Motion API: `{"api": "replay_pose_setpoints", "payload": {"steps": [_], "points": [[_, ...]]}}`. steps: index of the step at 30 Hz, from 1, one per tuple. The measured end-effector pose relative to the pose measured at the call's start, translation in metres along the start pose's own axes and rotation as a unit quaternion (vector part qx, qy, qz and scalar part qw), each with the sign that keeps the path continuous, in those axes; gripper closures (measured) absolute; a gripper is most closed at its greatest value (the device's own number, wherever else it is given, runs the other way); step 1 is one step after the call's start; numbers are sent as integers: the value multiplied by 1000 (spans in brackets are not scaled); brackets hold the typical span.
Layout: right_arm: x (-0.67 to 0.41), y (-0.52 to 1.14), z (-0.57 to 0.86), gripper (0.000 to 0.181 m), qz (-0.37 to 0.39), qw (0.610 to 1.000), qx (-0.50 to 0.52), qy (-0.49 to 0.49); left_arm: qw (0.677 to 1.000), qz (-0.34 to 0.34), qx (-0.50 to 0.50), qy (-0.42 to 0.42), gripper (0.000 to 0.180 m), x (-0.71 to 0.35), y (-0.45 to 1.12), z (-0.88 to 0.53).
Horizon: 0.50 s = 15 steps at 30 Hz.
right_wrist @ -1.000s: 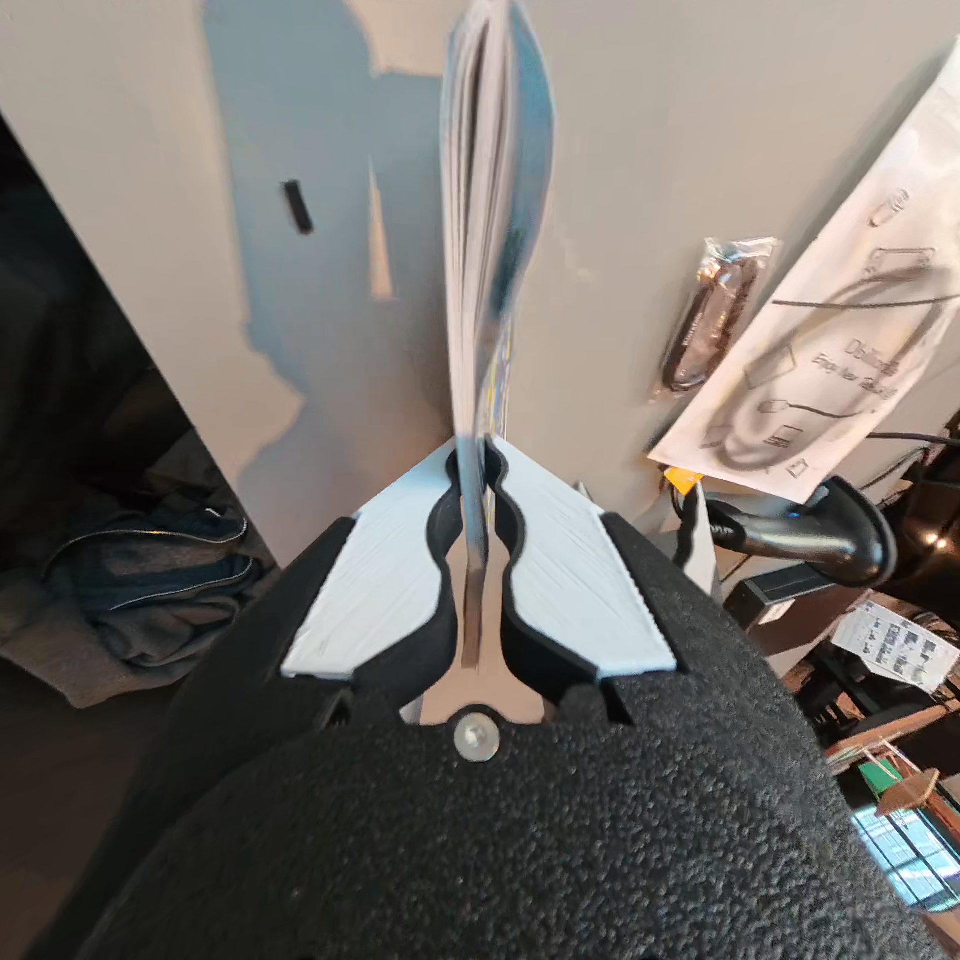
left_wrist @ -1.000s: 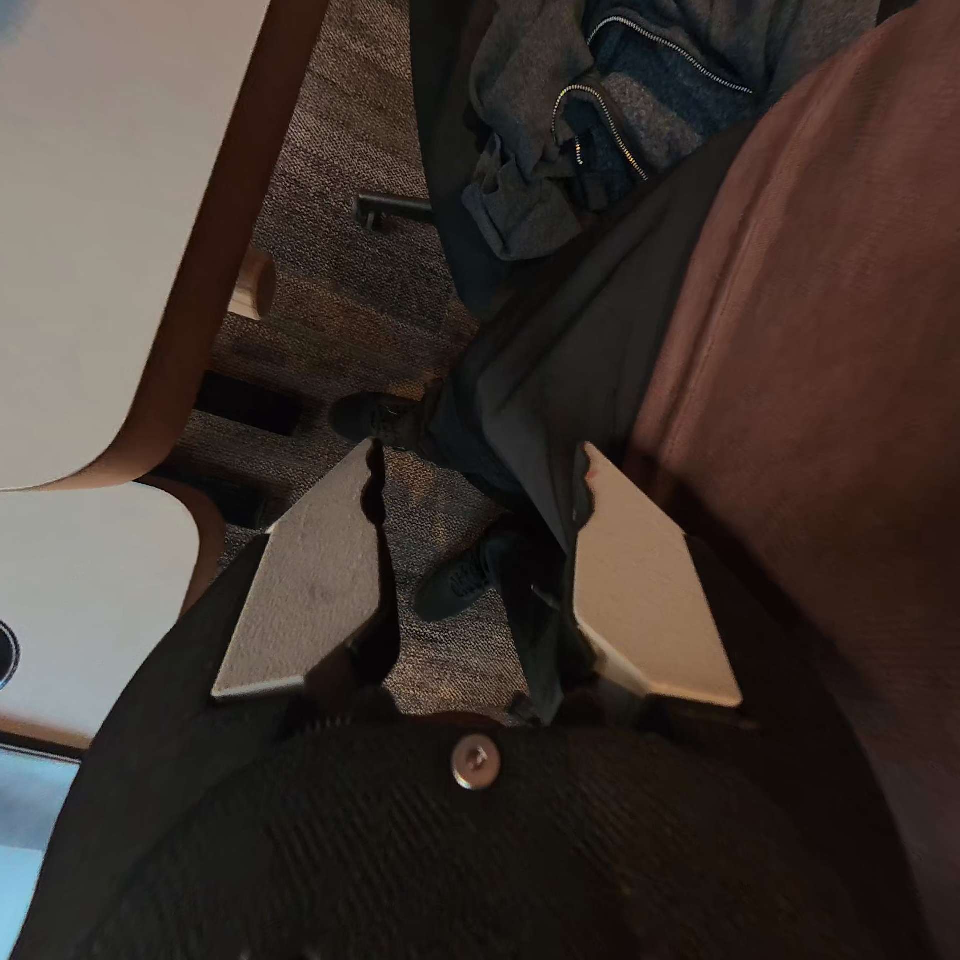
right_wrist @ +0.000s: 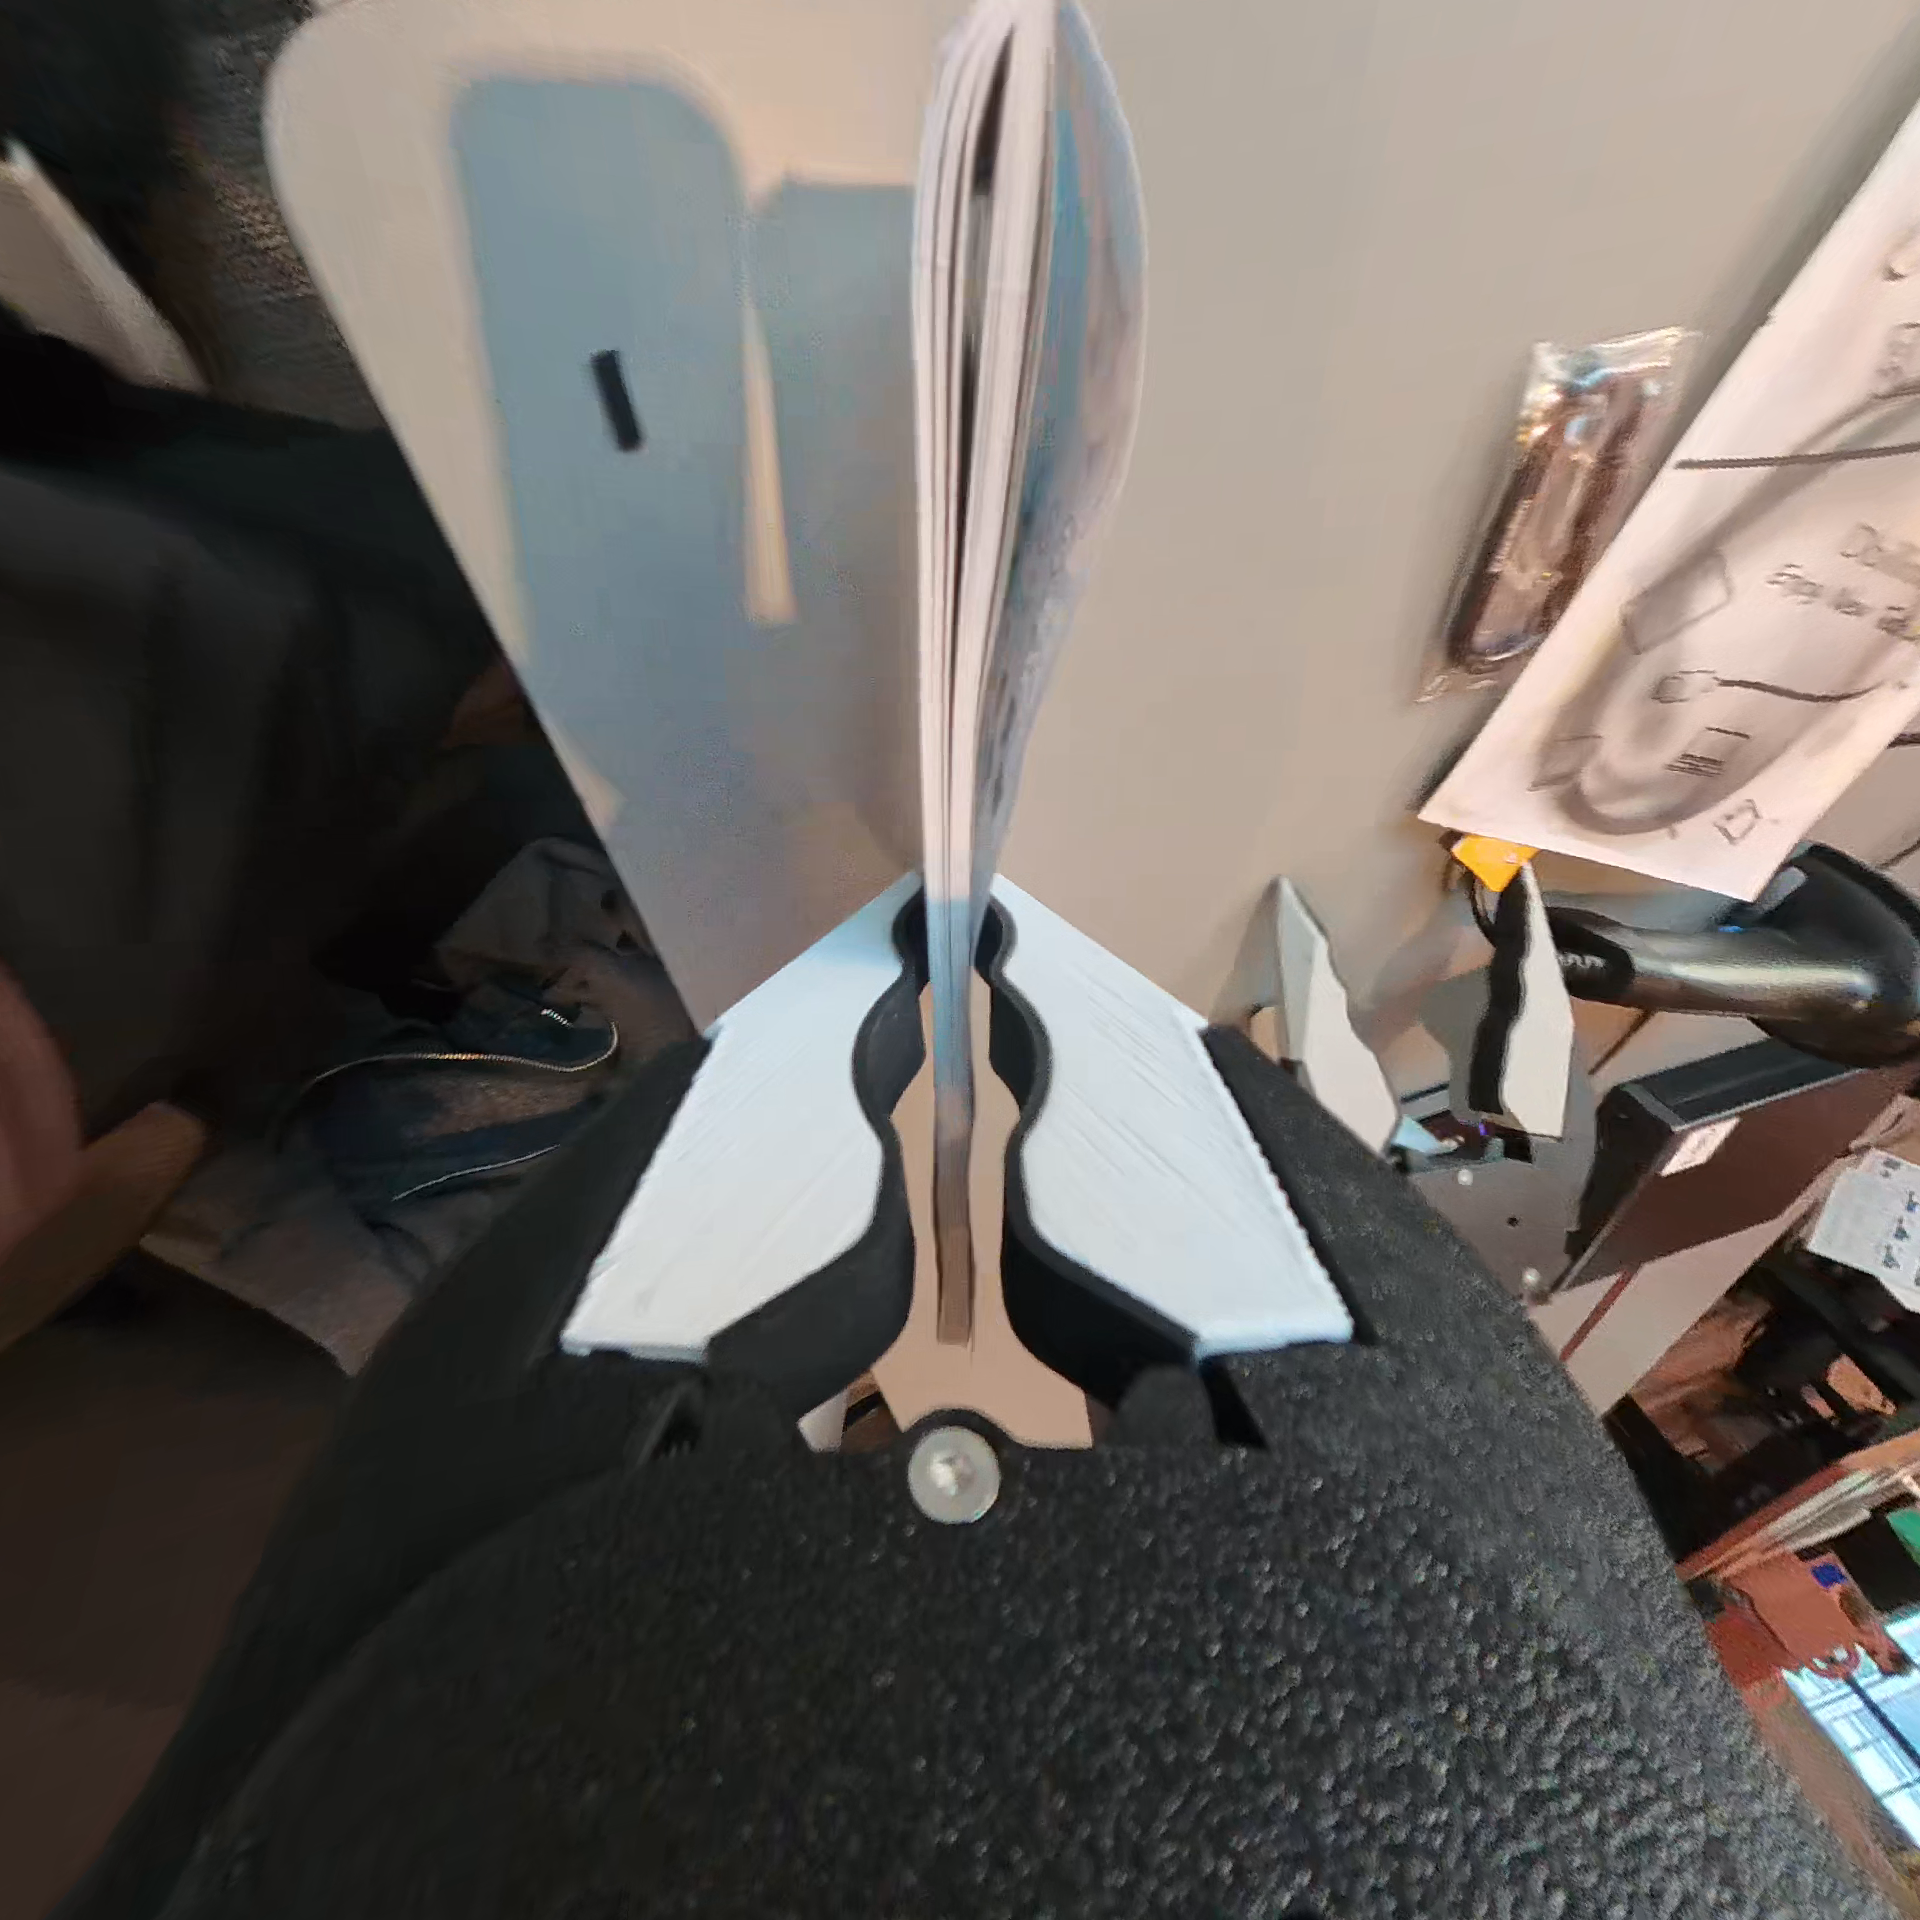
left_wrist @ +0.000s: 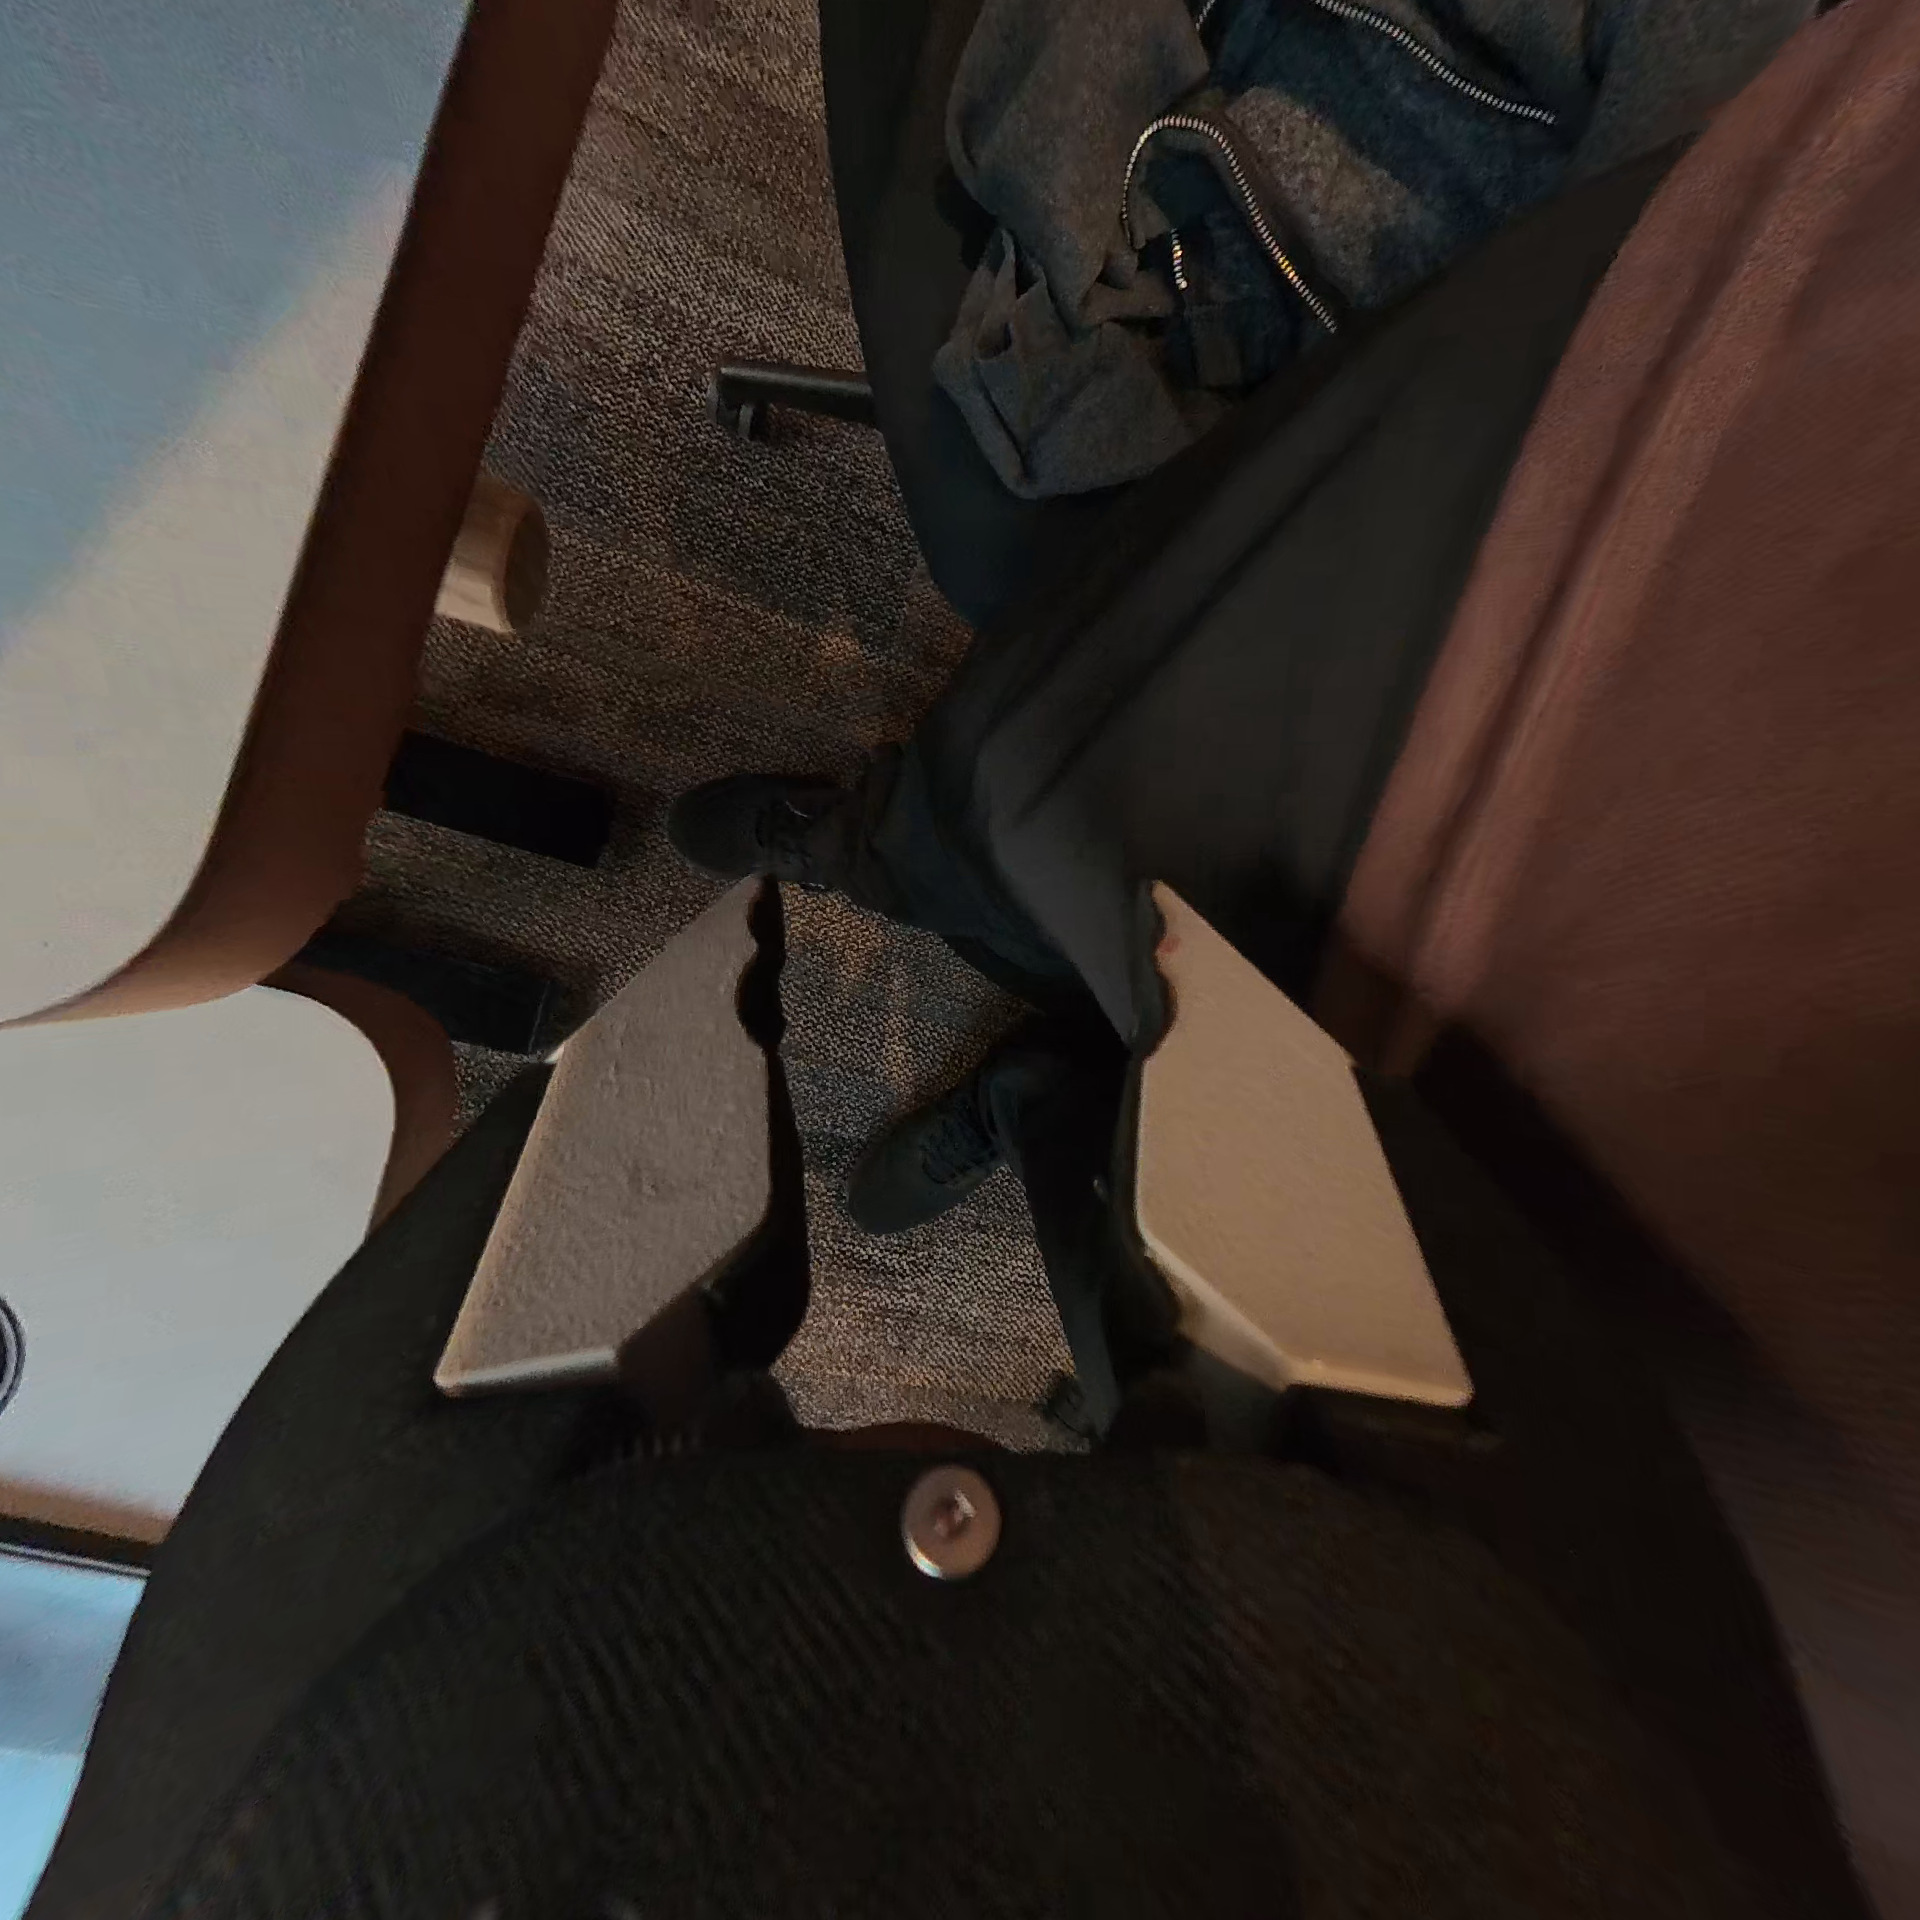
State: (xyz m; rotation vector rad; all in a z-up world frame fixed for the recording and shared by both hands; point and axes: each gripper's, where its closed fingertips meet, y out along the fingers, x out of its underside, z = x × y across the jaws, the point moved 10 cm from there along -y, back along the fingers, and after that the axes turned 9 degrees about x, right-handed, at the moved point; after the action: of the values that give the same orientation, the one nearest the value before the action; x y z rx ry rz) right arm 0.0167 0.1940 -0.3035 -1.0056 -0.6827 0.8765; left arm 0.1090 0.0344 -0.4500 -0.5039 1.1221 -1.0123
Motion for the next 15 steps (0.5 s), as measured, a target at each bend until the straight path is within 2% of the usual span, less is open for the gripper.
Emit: {"api": "replay_pose_setpoints", "payload": {"steps": [3,6,9,11,13,15], "points": [[-5,7,3,178,-7,1000,-9,12,999,3,27,-35,111,8,9,0],[-11,9,-6,178,-7,999,-27,19,989,34,75,-127,108,15,23,1],[-11,6,-24,178,-6,998,-56,27,948,141,152,-240,111,15,29,-1],[-8,2,-37,178,-3,997,-72,31,918,211,168,-290,113,18,29,-7],[-5,-4,-48,178,2,997,-77,29,903,247,159,-314,116,22,31,-11],[-2,-8,-51,178,7,998,-60,25,901,248,155,-319,117,25,35,-11]]}}
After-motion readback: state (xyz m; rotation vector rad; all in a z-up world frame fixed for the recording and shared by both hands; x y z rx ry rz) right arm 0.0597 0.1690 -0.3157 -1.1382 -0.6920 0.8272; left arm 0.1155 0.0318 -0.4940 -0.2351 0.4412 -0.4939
